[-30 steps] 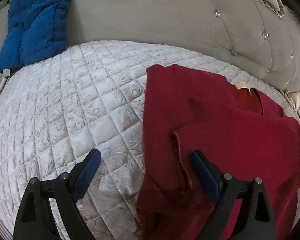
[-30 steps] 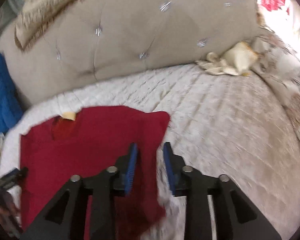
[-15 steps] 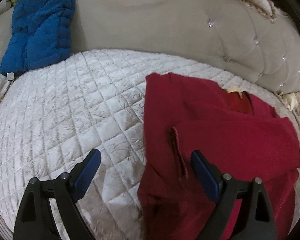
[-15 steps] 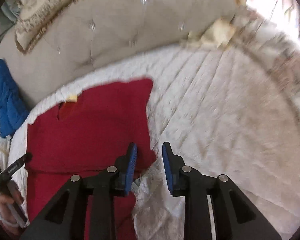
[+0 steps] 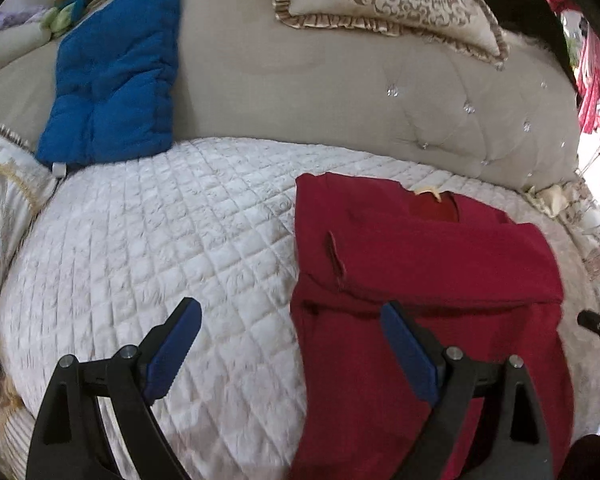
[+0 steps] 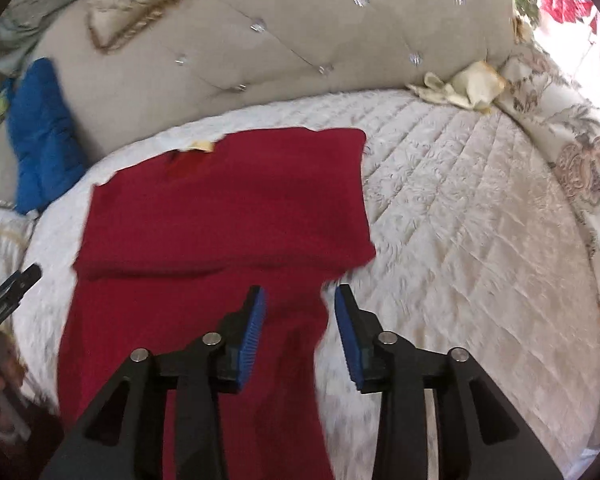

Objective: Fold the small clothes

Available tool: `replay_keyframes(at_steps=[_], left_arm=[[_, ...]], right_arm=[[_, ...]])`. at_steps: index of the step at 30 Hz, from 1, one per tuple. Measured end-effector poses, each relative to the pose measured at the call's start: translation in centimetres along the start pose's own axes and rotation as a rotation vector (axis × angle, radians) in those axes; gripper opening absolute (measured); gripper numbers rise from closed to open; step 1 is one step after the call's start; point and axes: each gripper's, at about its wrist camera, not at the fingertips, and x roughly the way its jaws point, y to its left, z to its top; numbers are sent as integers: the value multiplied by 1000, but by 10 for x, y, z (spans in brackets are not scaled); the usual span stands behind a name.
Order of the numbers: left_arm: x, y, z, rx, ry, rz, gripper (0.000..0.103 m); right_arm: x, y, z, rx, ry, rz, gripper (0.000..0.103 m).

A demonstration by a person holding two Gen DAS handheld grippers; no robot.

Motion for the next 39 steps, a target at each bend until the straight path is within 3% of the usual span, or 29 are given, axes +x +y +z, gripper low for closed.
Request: replay_keyframes(at_steps=[5, 10, 18, 20, 21, 23, 27, 32, 33, 35, 39], left_arm=[[-29, 1, -15, 3, -20, -5, 94], [-49, 1, -33, 12, -14, -6, 94], [-61, 3, -67, 32, 60, -51, 94], [-62, 2, -78, 48, 78, -54, 94], [-61, 2, -83, 54, 92, -53, 94], [-60, 3, -91, 52, 116, -59, 94], [-60, 10, -110, 20, 156, -90, 94], [-52, 14, -127, -6, 218, -101, 94], [-51, 14, -130, -2, 227, -99, 94], [-51, 15, -137, 5, 237, -90, 94], [-50, 13, -155, 11, 289, -104, 94]], right_arm=[[-35, -1, -30, -5, 10, 97, 24], [-42, -3, -54, -40, 14, 62, 29], [-1, -12, -82, -35, 120, 15, 30], [-2, -15, -87, -37, 99, 24, 30], [-3, -17, -89, -38, 92, 31, 24], [-7, -18, -91, -53, 82, 39, 0], [-33, -26, -96, -57, 47, 57, 0], [-36, -34, -104, -35, 78, 64, 0], [-40, -33, -106, -37, 88, 65, 5], [-50, -33, -112, -48, 100, 96, 26], [-59, -41, -137, 11, 165, 133, 27]])
